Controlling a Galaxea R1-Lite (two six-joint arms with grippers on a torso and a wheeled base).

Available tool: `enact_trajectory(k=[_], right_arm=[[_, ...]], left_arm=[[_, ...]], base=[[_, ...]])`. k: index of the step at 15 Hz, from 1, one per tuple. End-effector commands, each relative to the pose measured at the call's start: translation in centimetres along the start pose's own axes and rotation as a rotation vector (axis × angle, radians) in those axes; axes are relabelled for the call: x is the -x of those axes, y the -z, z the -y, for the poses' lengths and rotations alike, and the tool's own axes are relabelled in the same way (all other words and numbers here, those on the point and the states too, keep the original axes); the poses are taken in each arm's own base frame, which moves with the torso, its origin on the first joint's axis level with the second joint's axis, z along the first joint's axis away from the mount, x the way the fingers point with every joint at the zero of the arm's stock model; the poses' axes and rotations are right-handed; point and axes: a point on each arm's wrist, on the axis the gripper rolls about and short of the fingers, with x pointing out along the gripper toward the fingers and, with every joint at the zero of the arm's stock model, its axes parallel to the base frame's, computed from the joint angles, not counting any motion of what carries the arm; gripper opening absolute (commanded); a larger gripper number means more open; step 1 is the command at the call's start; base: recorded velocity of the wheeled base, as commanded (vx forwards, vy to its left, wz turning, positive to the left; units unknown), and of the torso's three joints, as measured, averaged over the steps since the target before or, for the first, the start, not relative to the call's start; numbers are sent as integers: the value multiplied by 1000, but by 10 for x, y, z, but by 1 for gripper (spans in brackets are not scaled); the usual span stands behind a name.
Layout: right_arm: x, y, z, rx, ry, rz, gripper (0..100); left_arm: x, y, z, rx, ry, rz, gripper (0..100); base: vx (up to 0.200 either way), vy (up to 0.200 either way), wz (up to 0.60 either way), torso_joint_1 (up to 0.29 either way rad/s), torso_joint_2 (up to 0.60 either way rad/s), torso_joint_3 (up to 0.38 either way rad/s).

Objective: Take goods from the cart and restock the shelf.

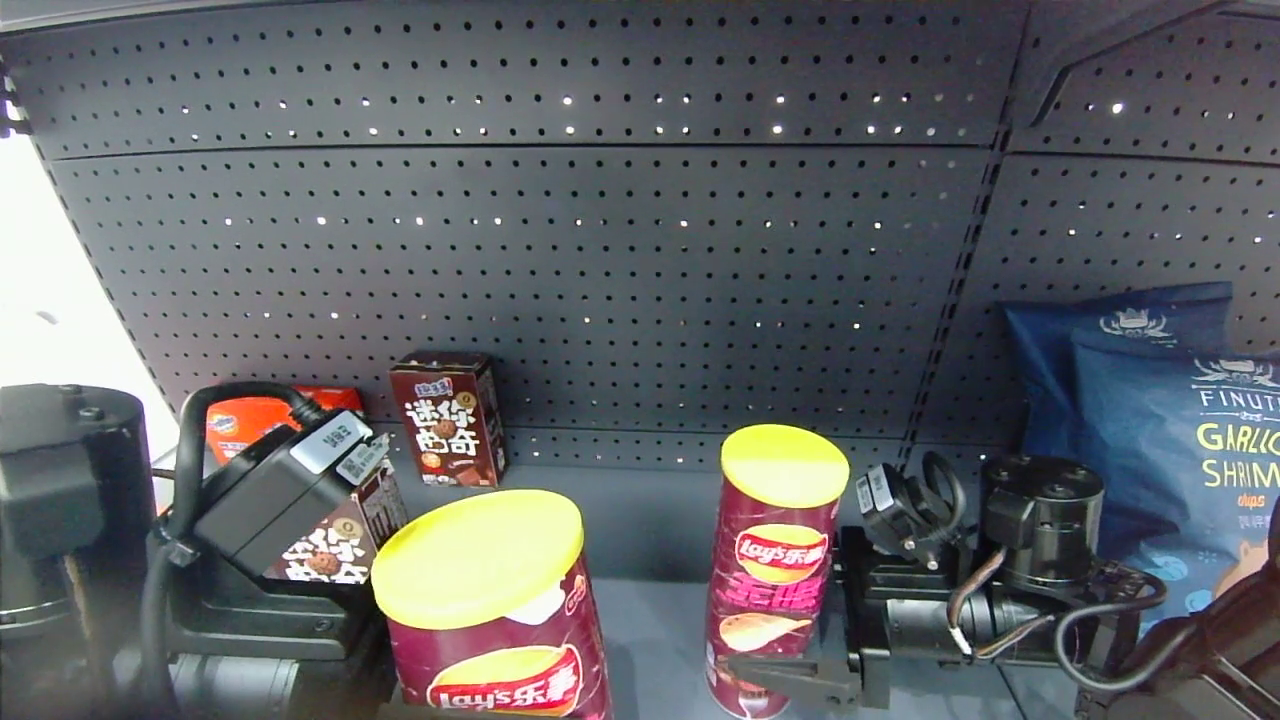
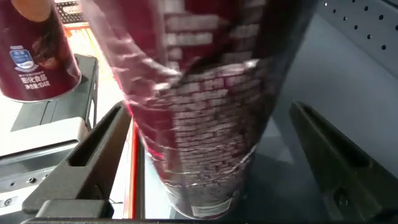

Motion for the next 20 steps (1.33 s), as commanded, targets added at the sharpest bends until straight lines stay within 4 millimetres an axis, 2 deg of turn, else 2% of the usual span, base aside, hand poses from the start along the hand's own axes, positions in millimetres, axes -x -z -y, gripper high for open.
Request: enact_trajectory(k=[1, 4, 6, 11, 14, 17, 18, 20], right_arm=[[2, -2, -2, 5, -1, 5, 100], [14, -3, -12, 4, 4, 5, 100], [32, -8, -25, 8, 17, 16, 100], [95, -20, -67, 54, 118, 86, 100], [128, -39, -85, 79, 222, 116, 100], [157, -44, -123, 27, 460, 50, 100], [170, -36, -140, 4, 596, 8, 100], [190, -18, -160, -23, 845, -54, 100]], left_arm=[[0, 0, 0, 0, 0, 1, 0], [1, 0, 2, -3, 0, 3, 0], [3, 2, 4, -4, -1, 4, 0], [8, 6, 9, -6, -1, 6, 0], [8, 8, 10, -4, 0, 3, 0], [13, 9, 16, -20, 1, 16, 0], [14, 10, 16, -17, -1, 15, 0], [14, 11, 16, -17, 1, 14, 0]], base=[[0, 0, 0, 0, 0, 0], [0, 0, 0, 0, 0, 0], [0, 0, 0, 0, 0, 0], [0, 0, 0, 0, 0, 0], [0, 0, 0, 0, 0, 0], [0, 0, 0, 0, 0, 0], [0, 0, 0, 0, 0, 0], [0, 0, 0, 0, 0, 0]])
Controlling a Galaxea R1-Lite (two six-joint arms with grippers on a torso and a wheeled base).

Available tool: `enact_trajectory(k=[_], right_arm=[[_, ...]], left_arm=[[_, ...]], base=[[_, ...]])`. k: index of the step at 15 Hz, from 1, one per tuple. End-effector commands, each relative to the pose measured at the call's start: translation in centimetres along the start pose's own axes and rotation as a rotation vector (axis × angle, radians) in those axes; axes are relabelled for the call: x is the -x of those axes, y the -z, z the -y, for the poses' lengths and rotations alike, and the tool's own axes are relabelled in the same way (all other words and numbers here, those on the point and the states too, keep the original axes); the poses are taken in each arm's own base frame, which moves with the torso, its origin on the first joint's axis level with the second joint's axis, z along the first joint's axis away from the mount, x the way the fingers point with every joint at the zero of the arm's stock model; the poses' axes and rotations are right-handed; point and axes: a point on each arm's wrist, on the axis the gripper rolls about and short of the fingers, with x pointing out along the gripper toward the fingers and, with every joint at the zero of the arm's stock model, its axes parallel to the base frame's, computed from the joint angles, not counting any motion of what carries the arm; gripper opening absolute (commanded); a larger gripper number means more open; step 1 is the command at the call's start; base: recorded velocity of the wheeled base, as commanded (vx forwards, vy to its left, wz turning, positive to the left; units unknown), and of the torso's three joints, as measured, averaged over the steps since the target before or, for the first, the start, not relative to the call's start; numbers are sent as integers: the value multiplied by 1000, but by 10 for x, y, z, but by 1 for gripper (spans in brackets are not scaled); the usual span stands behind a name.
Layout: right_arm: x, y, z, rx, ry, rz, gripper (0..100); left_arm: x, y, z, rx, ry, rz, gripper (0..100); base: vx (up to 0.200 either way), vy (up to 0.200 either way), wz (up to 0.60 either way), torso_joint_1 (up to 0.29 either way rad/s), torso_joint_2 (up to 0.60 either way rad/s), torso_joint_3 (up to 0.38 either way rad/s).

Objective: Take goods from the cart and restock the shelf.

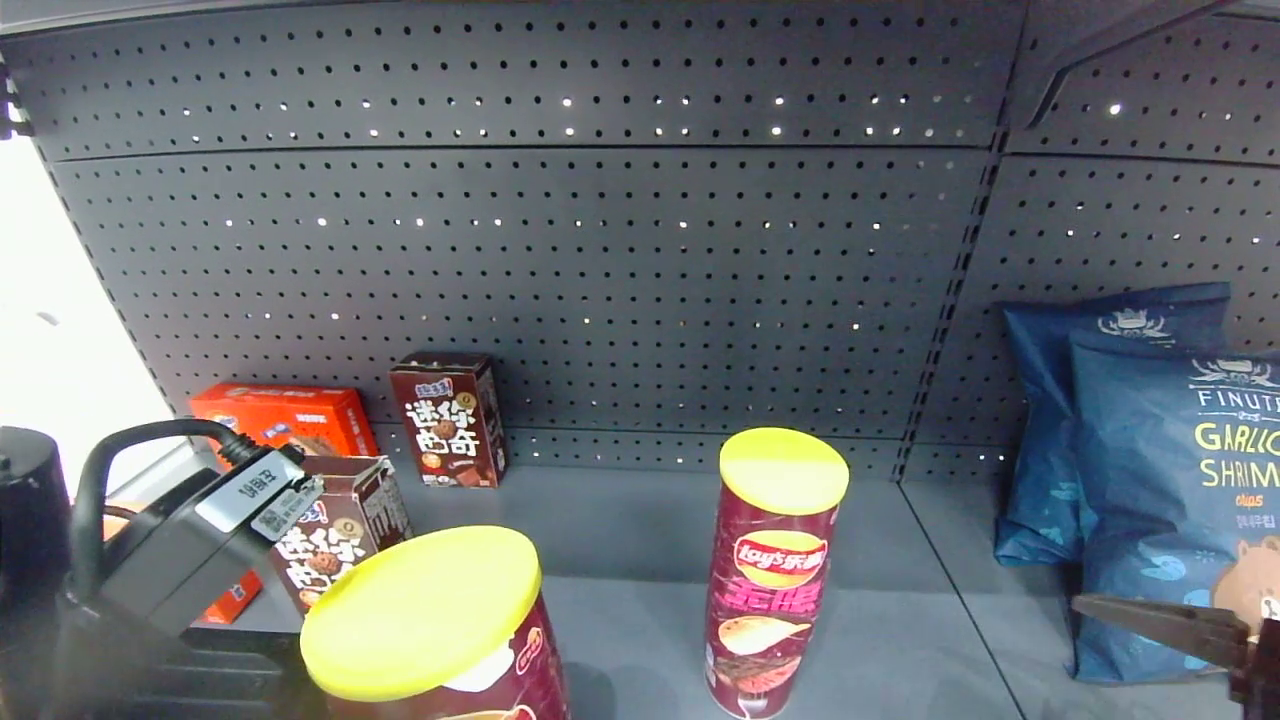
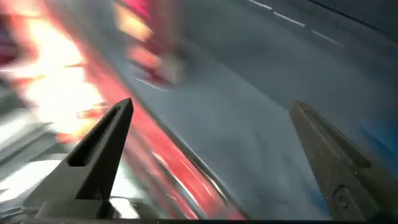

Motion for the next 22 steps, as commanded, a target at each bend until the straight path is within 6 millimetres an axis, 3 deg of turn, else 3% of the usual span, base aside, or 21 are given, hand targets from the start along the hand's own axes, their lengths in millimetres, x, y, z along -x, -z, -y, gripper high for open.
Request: enact_trajectory(k=[1, 3, 6, 8, 10, 13, 16, 17, 19, 22], right_arm=[[58, 18, -14, 20, 302, 51, 100], [75, 33, -19, 11, 399, 67, 100], [85, 58, -24, -40, 724, 91, 100], [88, 76, -33, -65, 904, 128, 100], [85, 95, -37, -79, 965, 139, 100], [81, 97, -35, -86, 915, 192, 100], [80, 99, -39, -41, 613, 195, 100], [80, 99, -39, -37, 616, 197, 100], [82, 103, -39, -122, 797, 235, 100], [82, 107, -39, -175, 813, 273, 100]], left_arm=[[1, 0, 1, -5, 2, 4, 0], [1, 0, 2, -7, 4, 5, 0], [1, -1, 2, -10, 5, 7, 0], [0, 0, 3, -11, 12, 5, 0], [0, -4, 4, -21, 16, 12, 0], [0, -4, 4, -22, 16, 13, 0], [1, -9, 3, -33, 7, 26, 0], [2, -13, 3, -46, 6, 38, 0], [-1, -25, 0, -65, 4, 56, 0], [-8, -37, -8, -76, 3, 64, 0]], base=[[0, 0, 0, 0, 0, 0], [0, 0, 0, 0, 0, 0], [0, 0, 0, 0, 0, 0], [0, 0, 0, 0, 0, 0], [0, 0, 0, 0, 0, 0], [0, 0, 0, 0, 0, 0], [0, 0, 0, 0, 0, 0], [0, 0, 0, 0, 0, 0], [0, 0, 0, 0, 0, 0], [0, 0, 0, 0, 0, 0]])
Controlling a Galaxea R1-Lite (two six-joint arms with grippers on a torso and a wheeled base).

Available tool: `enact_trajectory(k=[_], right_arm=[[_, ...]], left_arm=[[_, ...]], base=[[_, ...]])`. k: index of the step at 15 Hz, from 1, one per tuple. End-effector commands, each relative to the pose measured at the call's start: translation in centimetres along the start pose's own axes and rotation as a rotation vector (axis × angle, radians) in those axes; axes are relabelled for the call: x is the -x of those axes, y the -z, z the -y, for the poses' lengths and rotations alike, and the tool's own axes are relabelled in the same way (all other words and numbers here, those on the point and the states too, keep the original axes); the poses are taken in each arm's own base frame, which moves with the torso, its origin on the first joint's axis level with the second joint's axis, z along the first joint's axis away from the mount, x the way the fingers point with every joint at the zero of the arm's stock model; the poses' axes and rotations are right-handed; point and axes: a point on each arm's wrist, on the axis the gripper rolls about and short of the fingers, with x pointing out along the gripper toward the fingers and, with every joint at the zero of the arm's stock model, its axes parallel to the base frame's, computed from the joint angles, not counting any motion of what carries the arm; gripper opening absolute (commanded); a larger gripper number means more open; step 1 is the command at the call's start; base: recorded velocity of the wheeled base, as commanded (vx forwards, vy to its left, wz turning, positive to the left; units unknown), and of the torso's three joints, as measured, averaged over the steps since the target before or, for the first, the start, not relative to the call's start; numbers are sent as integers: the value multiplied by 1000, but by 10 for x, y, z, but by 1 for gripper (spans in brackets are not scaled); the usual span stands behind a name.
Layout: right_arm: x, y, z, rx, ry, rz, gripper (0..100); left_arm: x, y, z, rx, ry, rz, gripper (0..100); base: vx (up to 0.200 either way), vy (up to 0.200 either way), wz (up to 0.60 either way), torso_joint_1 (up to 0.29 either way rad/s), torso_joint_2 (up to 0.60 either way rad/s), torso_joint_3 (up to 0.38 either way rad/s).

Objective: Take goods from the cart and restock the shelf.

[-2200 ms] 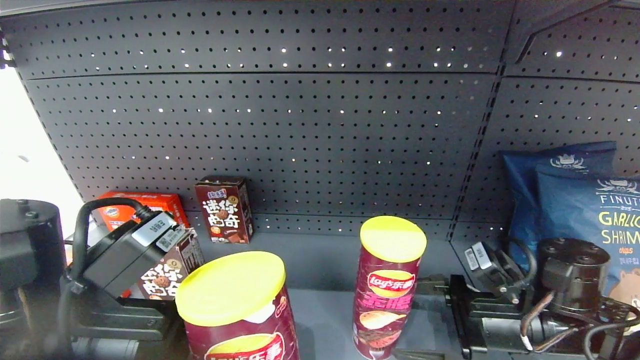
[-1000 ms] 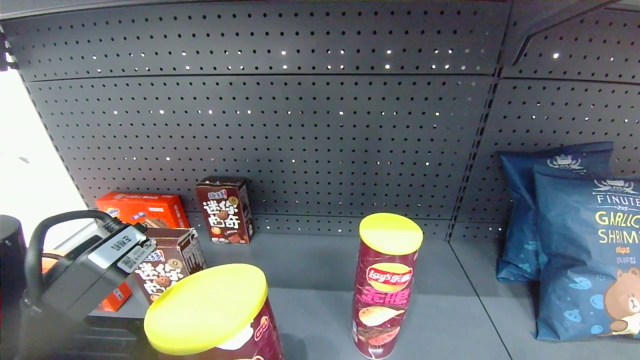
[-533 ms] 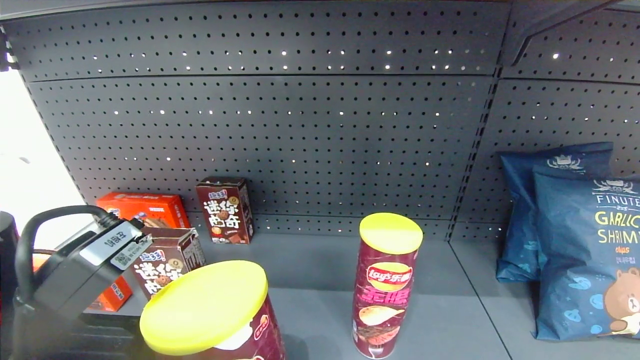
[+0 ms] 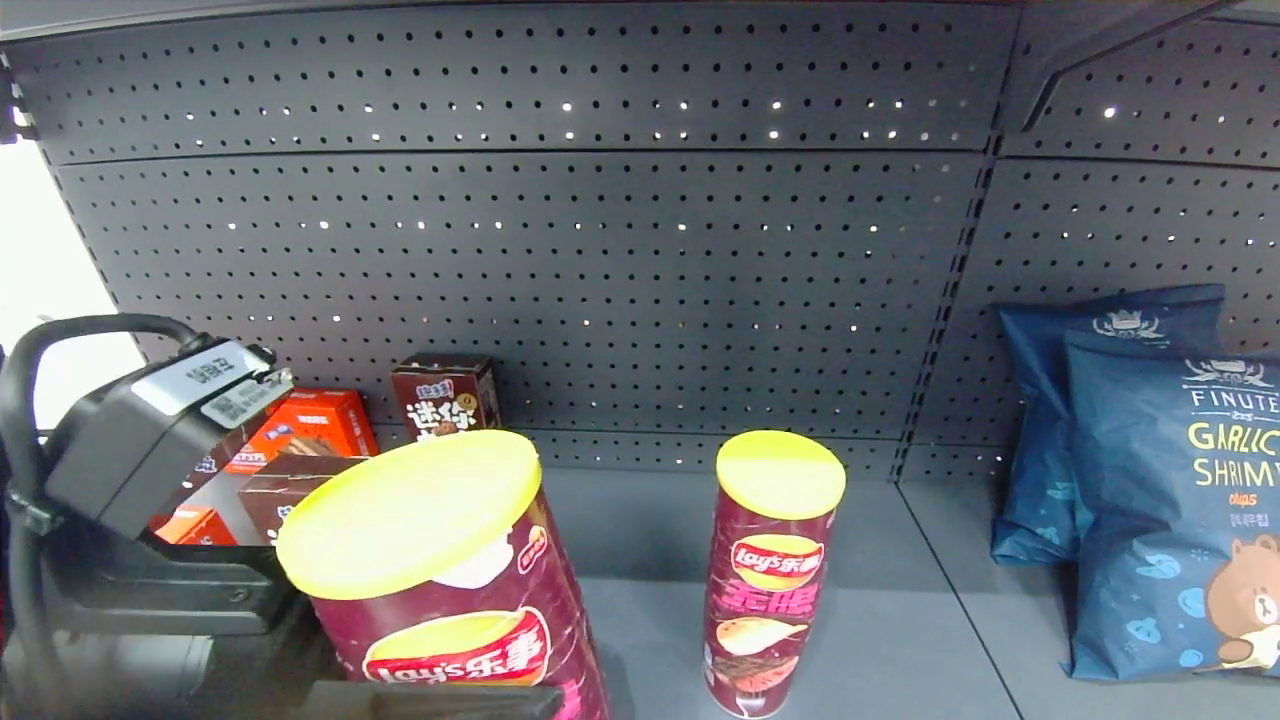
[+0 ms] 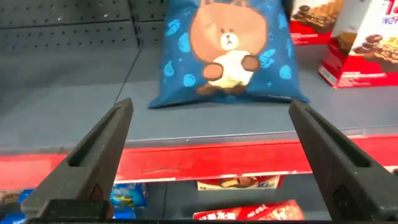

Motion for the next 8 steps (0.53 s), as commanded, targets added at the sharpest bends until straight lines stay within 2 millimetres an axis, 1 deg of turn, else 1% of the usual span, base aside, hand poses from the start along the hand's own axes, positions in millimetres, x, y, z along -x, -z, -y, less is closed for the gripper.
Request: enact_trajectory(k=[1, 2, 3, 6, 8], right_arm=[[1, 2, 0, 19, -23, 9, 100], [1, 2, -2, 70, -87, 9, 100], [1, 2, -2, 70, -93, 9, 100], [1, 2, -2, 56, -90, 8, 100], [1, 2, -2, 56, -88, 8, 100]], left_arm=[[-7, -4, -9, 5, -1, -4, 0], [-12, -4, -14, 8, -1, -7, 0], [-13, -3, -16, 11, -3, -9, 0], [-26, -1, -33, 39, -18, -35, 0], [-27, 4, -43, 61, -44, -48, 0]], base=[[0, 0, 0, 0, 0, 0], [0, 0, 0, 0, 0, 0], [0, 0, 0, 0, 0, 0], [0, 0, 0, 0, 0, 0], [0, 0, 0, 0, 0, 0]])
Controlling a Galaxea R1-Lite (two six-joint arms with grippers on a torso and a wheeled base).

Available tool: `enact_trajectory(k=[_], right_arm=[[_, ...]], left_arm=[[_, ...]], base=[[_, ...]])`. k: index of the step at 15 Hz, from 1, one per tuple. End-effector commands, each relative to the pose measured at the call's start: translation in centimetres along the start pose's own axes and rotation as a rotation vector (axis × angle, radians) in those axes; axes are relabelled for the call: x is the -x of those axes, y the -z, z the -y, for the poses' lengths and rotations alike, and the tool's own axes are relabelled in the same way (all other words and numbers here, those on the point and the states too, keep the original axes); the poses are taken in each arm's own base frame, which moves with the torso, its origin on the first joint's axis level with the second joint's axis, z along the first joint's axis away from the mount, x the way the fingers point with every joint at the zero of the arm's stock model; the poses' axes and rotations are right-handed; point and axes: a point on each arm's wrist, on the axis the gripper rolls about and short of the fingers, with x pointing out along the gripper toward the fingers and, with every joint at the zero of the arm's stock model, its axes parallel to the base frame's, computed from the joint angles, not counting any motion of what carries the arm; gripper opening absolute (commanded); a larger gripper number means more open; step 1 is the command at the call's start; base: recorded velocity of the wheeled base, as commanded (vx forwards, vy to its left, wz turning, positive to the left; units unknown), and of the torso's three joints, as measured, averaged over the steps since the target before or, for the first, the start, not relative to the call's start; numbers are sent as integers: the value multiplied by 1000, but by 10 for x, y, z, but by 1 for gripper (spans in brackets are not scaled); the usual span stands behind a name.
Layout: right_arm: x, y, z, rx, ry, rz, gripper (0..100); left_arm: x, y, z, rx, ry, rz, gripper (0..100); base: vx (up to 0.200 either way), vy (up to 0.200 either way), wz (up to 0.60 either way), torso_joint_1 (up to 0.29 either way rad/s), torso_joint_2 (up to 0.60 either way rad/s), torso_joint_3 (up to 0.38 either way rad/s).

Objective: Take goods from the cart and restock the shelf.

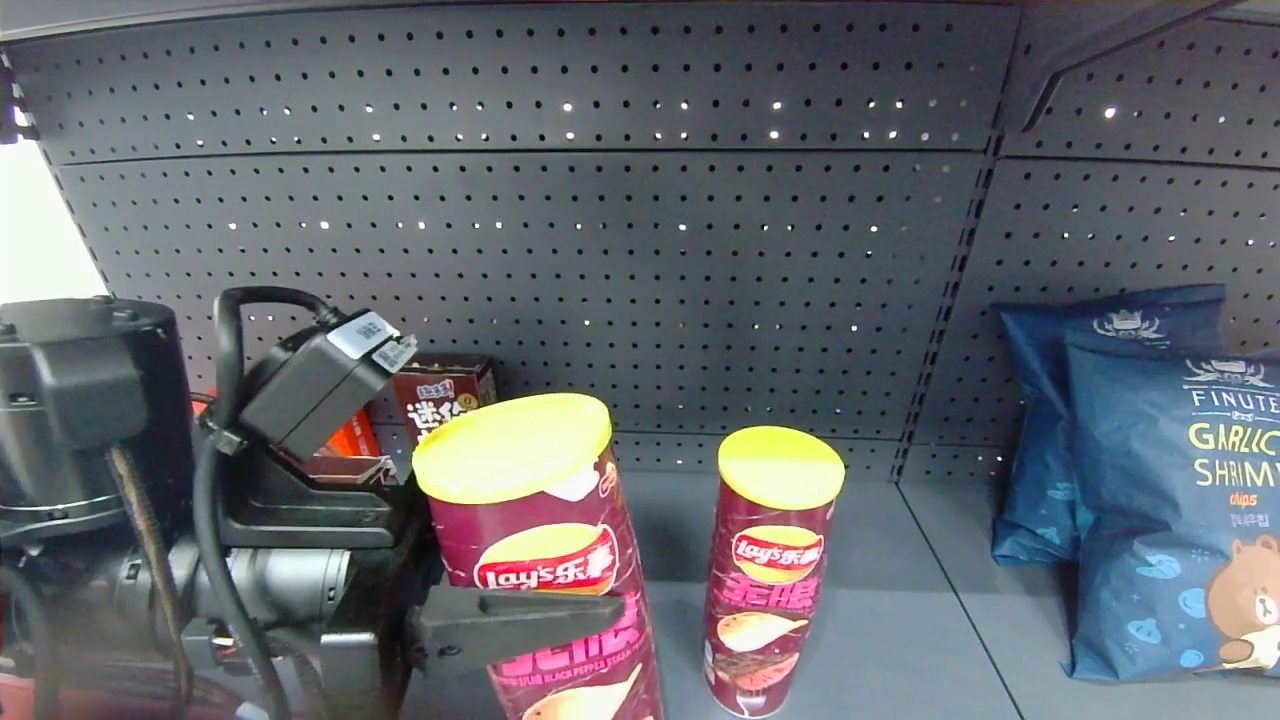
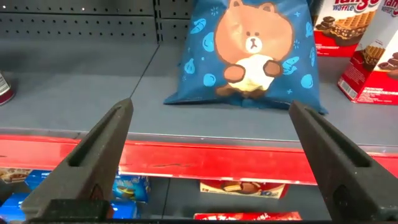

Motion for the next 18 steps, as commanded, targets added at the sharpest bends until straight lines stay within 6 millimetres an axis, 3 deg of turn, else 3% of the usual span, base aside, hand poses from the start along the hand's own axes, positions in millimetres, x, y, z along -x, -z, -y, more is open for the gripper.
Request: enact_trajectory(k=[1, 11, 16, 18], right_arm=[[0, 0, 0, 0, 1, -2, 100], [0, 0, 0, 0, 1, -2, 100], [0, 0, 0, 0, -1, -2, 100], [0, 0, 0, 0, 1, -2, 100]], left_arm=[[-6, 9, -14, 37, -17, -27, 0], [13, -3, -43, 47, -143, 20, 0], [8, -3, -52, 56, -194, 14, 0], [3, -6, -70, 57, -227, 20, 0]], base=[[0, 0, 0, 0, 0, 0], [0, 0, 0, 0, 0, 0], [0, 0, 0, 0, 0, 0], [0, 0, 0, 0, 0, 0]])
